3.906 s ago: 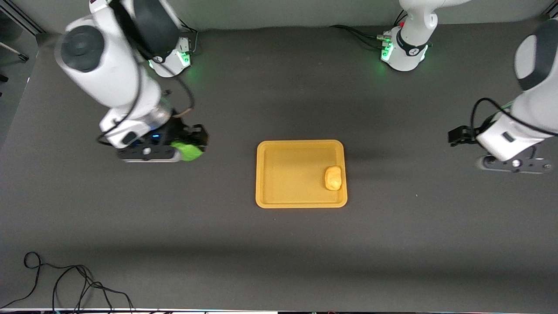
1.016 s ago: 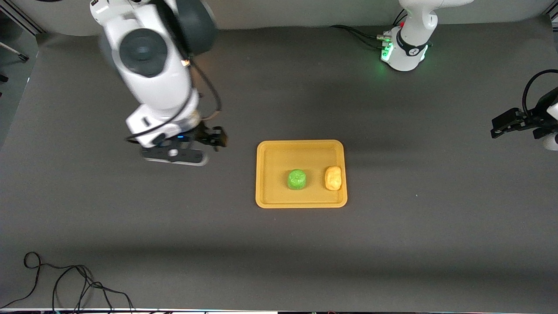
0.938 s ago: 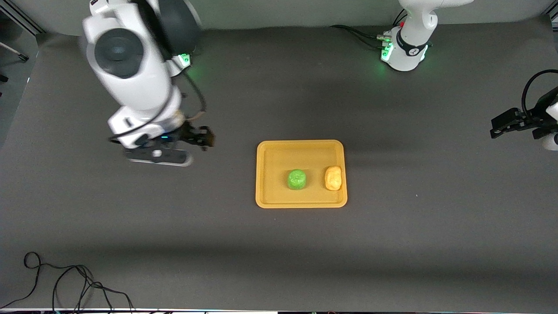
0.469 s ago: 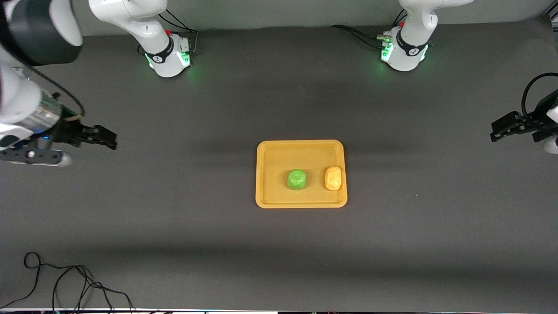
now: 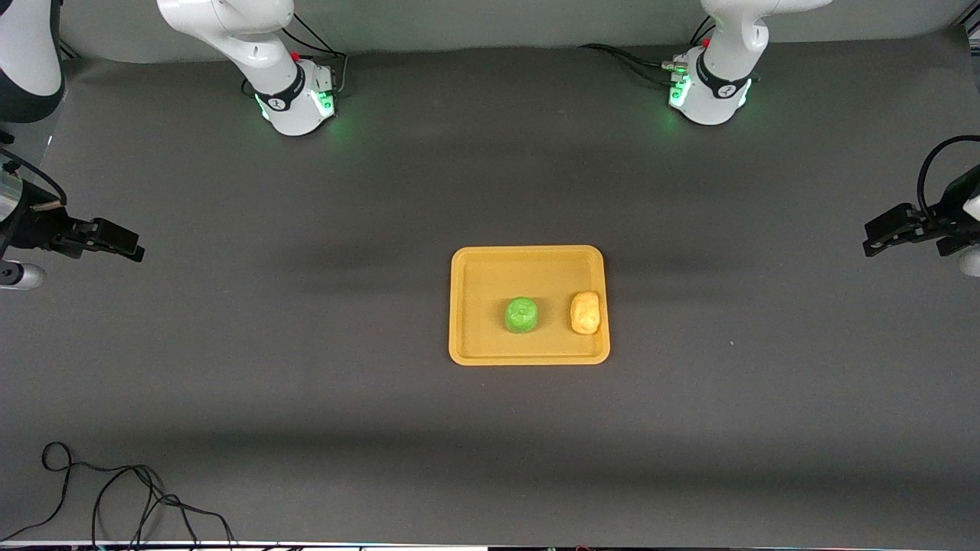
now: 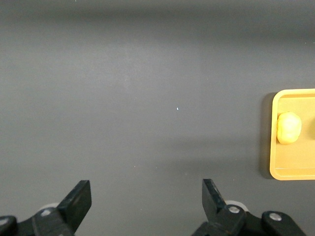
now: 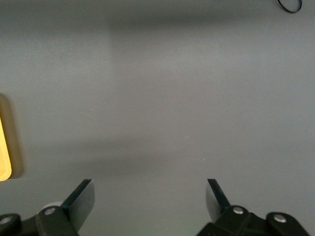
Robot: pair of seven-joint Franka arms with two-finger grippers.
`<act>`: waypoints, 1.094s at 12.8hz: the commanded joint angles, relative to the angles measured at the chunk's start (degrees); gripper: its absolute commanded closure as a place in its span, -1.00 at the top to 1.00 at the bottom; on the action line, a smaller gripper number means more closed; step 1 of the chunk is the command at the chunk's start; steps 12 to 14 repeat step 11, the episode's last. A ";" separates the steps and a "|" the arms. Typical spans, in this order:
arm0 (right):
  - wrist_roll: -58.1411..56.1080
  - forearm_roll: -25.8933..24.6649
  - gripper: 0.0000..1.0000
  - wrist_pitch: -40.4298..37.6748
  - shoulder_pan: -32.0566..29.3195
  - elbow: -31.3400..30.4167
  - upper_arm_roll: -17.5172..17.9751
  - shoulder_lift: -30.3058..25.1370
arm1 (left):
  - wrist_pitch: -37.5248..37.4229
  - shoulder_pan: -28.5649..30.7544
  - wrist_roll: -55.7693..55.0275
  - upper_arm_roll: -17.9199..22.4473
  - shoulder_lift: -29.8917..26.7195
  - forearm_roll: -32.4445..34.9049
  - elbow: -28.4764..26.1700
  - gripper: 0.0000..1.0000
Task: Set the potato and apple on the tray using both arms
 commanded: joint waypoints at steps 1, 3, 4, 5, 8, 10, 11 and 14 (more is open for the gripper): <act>-0.95 1.07 1.00 -0.06 -0.46 0.72 0.86 -0.93 | 0.18 -0.40 -0.71 0.26 -0.54 -0.22 -0.50 0.99; -0.59 1.24 1.00 -2.16 -0.02 1.87 0.94 -0.84 | 0.35 -0.57 -0.18 0.26 -0.45 -0.22 -0.50 0.99; -0.59 1.33 1.00 -2.87 -0.11 1.96 0.94 -0.84 | 0.35 -0.66 -0.18 0.26 -0.45 -0.22 -0.50 0.99; -0.59 1.59 1.00 -2.96 -0.11 1.96 0.94 -0.84 | 0.18 -1.18 -0.61 0.08 -0.53 -0.22 -0.50 0.99; -0.59 2.65 1.00 -3.05 -0.11 1.96 0.94 -0.75 | 0.35 -2.15 -1.14 -0.89 -0.54 -0.22 -0.50 0.99; -0.59 2.65 1.00 -3.05 -0.02 1.96 0.94 -0.75 | 0.00 -2.07 -1.23 -0.89 -0.54 0.22 -0.59 0.99; -0.59 2.65 1.00 -3.05 -0.11 1.96 0.94 -0.75 | 0.35 -1.98 -1.23 -0.89 -0.45 0.22 -0.59 0.99; -0.59 2.65 1.00 -3.05 -0.11 1.96 0.94 -0.75 | 0.35 -1.98 -1.23 -0.89 -0.45 0.22 -0.59 0.99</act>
